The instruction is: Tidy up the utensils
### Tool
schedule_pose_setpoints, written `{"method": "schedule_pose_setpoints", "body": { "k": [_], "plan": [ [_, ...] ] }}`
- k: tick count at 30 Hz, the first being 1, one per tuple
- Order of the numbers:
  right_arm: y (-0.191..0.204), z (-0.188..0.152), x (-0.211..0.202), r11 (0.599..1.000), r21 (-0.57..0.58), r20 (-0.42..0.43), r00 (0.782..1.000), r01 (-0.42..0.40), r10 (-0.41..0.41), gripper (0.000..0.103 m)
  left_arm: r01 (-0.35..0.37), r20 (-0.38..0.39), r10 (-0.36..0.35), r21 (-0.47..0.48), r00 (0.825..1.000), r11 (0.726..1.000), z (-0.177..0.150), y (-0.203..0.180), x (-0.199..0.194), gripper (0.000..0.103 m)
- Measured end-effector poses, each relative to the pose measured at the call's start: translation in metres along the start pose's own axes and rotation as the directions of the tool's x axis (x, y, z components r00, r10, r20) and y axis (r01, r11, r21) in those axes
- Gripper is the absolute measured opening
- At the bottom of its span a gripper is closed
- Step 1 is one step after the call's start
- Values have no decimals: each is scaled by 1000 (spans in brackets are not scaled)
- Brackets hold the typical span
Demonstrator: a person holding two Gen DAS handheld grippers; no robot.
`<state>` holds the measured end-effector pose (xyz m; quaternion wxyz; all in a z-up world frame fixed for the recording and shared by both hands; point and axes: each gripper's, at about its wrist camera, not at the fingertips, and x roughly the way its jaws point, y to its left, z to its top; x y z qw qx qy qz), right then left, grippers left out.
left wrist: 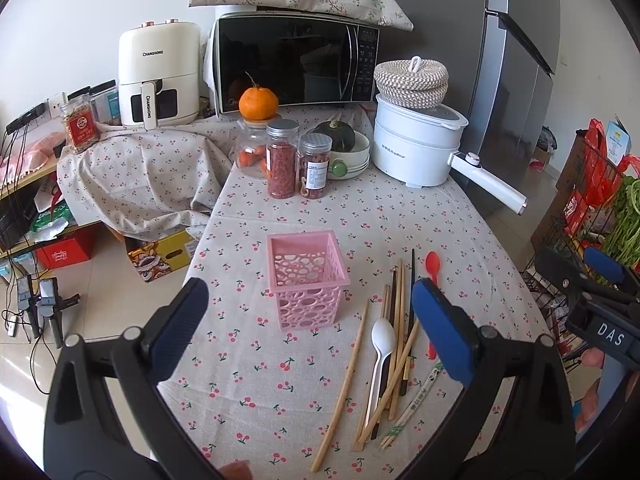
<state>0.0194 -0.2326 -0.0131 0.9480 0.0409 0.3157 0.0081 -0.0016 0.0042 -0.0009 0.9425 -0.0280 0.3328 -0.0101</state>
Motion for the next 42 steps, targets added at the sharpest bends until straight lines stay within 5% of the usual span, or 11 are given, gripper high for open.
{"method": "schedule_pose_setpoints", "body": {
  "k": [42],
  "plan": [
    [0, -2, 2, 1000, 0, -5, 1000, -1, 1, 103, -25, -9, 25, 25, 1000, 999, -6, -1, 2, 102]
  ]
}}
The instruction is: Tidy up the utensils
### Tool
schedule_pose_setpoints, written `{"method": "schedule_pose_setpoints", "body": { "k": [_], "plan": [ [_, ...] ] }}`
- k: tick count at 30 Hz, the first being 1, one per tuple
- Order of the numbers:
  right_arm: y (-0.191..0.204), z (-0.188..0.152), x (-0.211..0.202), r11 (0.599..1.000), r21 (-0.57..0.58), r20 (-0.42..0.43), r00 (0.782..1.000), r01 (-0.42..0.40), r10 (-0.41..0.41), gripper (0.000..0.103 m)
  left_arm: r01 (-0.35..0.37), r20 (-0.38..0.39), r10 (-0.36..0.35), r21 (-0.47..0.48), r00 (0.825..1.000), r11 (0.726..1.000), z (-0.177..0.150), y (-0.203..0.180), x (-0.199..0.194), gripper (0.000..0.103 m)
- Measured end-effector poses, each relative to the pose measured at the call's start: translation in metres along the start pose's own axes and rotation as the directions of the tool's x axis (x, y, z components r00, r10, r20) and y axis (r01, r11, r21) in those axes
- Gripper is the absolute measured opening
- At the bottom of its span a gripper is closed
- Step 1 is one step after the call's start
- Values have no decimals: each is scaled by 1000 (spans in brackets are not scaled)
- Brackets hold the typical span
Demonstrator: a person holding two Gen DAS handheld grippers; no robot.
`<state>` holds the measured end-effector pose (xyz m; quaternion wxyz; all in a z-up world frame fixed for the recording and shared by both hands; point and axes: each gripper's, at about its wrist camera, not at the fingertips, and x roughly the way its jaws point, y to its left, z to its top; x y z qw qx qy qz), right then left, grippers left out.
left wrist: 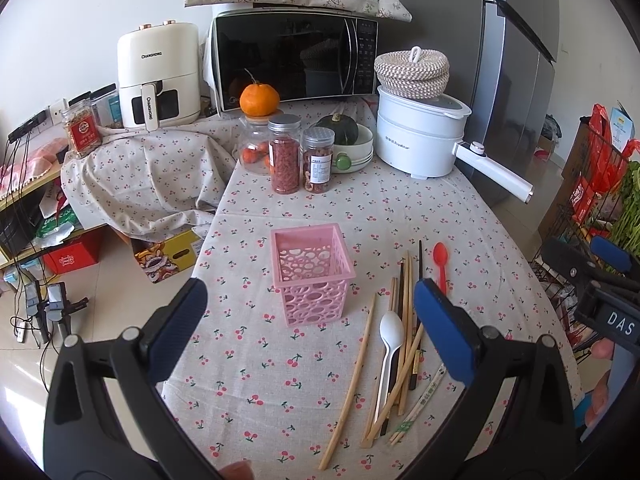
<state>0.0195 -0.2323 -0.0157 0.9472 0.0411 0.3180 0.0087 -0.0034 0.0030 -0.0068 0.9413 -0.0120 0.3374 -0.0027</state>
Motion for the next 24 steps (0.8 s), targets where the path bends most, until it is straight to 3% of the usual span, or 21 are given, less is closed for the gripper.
{"method": "schedule_pose_setpoints", "body": {
  "k": [17, 22, 24],
  "plan": [
    [0, 1, 1, 1000, -1, -3, 1000, -1, 1, 103, 18, -10, -18, 15, 1000, 1000, 0, -6, 2, 102],
    [-10, 2, 8, 1000, 5, -28, 1000, -8, 8, 103, 35, -26, -33, 85, 999, 996, 5, -18, 4, 102],
    [-19, 3, 14, 1000, 17, -54, 998, -7, 8, 103, 73, -73, -65, 110, 995, 991, 9, -24, 12, 102]
  ]
}}
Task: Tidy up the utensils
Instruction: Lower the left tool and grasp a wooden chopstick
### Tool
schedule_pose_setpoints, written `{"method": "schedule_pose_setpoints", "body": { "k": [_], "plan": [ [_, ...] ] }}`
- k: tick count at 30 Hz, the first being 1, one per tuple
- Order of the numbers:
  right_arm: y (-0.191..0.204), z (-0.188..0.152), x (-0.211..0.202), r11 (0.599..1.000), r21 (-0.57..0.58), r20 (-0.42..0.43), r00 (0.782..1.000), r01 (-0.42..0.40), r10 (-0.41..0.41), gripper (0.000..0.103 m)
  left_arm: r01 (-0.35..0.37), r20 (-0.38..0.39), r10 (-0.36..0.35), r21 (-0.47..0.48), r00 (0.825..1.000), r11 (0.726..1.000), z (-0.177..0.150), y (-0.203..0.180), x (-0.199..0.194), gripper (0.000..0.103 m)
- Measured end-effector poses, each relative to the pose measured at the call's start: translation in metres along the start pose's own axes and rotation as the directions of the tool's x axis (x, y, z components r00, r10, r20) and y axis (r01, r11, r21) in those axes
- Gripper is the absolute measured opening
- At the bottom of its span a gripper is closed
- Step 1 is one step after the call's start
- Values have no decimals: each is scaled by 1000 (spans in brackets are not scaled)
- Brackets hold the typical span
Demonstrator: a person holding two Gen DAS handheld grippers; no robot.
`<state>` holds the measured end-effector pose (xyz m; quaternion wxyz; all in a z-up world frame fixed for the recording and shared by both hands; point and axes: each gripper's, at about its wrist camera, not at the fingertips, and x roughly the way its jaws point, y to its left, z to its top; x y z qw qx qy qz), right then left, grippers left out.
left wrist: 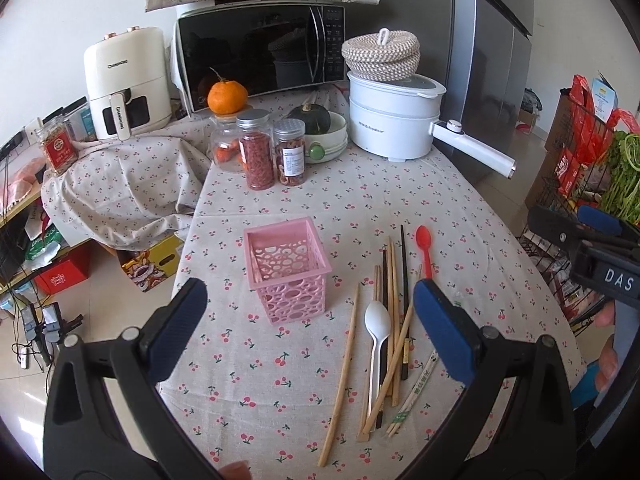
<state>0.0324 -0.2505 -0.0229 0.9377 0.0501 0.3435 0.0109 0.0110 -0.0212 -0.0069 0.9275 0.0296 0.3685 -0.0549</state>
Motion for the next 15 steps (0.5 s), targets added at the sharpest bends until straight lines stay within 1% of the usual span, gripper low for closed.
{"method": "schedule_pose_setpoints", "body": {
  "k": [2, 4, 6, 8, 10, 11, 12, 13, 15],
  "plan": [
    [-11, 2, 10, 1000, 16, -41, 999, 1, 0, 103, 31, -46, -28, 48, 999, 998, 5, -10, 8, 102],
    [-24, 4, 20, 999, 46, -84, 996, 6, -2, 103, 63, -61, -58, 94, 996, 994, 11, -22, 13, 102],
    [-37, 2, 32, 997, 78, -132, 991, 5, 6, 103, 96, -116, -81, 127, 990, 987, 16, -35, 24, 102],
    [-48, 5, 42, 994, 105, -175, 984, 9, 10, 103, 133, -188, -106, 136, 976, 982, 21, -45, 43, 102],
    [-59, 3, 51, 991, 132, -211, 977, 15, 13, 103, 160, -267, -121, 127, 956, 979, 23, -54, 66, 102],
    [-64, 2, 54, 989, 147, -226, 974, 14, 20, 102, 190, -308, -146, 119, 940, 975, 22, -59, 79, 97],
    [-69, 1, 58, 987, 162, -238, 971, 11, 29, 101, 218, -350, -168, 107, 922, 970, 21, -63, 91, 89],
    [-72, 1, 61, 984, 176, -247, 968, 7, 38, 100, 238, -387, -185, 92, 903, 967, 18, -66, 102, 83],
    [-77, 0, 65, 982, 188, -263, 964, 2, 48, 93, 267, -449, -207, 74, 869, 961, 13, -74, 124, 55]
  ]
}}
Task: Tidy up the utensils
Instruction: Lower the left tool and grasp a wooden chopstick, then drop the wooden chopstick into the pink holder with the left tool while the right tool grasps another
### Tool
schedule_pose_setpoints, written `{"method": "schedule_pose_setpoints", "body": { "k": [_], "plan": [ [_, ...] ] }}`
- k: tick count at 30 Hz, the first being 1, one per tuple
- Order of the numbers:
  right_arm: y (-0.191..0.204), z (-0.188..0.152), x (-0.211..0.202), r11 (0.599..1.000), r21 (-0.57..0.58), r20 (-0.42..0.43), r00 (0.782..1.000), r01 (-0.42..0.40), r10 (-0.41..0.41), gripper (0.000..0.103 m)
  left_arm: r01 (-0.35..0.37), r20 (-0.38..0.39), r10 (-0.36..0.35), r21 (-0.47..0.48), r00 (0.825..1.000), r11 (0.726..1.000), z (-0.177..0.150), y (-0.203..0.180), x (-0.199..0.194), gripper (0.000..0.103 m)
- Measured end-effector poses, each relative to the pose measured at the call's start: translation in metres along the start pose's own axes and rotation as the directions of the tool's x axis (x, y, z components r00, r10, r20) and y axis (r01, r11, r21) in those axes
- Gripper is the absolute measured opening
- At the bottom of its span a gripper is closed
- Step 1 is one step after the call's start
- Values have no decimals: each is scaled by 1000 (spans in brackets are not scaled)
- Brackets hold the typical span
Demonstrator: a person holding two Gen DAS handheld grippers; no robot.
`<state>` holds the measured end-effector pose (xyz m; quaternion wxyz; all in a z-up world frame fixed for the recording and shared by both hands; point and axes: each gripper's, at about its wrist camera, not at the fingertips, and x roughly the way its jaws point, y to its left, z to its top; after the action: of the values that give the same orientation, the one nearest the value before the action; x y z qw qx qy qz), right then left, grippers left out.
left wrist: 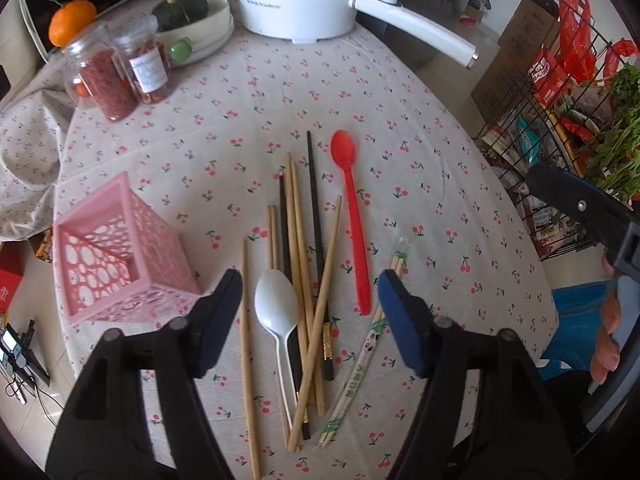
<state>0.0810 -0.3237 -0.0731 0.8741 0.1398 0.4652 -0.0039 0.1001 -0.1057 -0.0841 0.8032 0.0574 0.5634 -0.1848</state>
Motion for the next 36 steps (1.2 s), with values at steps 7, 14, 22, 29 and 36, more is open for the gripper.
{"method": "schedule_pose_setpoints", "body": {
  "k": [7, 14, 22, 29, 36],
  "plan": [
    [-5, 4, 10, 1000, 8, -41, 999, -30, 30, 86, 52, -131, -55, -24, 990, 998, 2, -2, 48, 22],
    [-4, 6, 13, 1000, 1, -44, 999, -29, 29, 86, 27, -212, -21, 21, 977, 999, 4, -14, 74, 15],
    [-4, 6, 22, 1000, 11, -70, 997, -23, 24, 86, 51, -167, -48, 14, 985, 999, -2, -15, 54, 8],
    [10, 2, 39, 995, 30, -123, 988, -95, 98, 78, 123, -24, -123, -5, 992, 992, -14, 4, -12, 8],
    [61, -16, 60, 969, 3, -217, 946, -247, 241, 58, 129, 160, -125, -18, 979, 991, -50, 52, -71, 8]
  ]
}}
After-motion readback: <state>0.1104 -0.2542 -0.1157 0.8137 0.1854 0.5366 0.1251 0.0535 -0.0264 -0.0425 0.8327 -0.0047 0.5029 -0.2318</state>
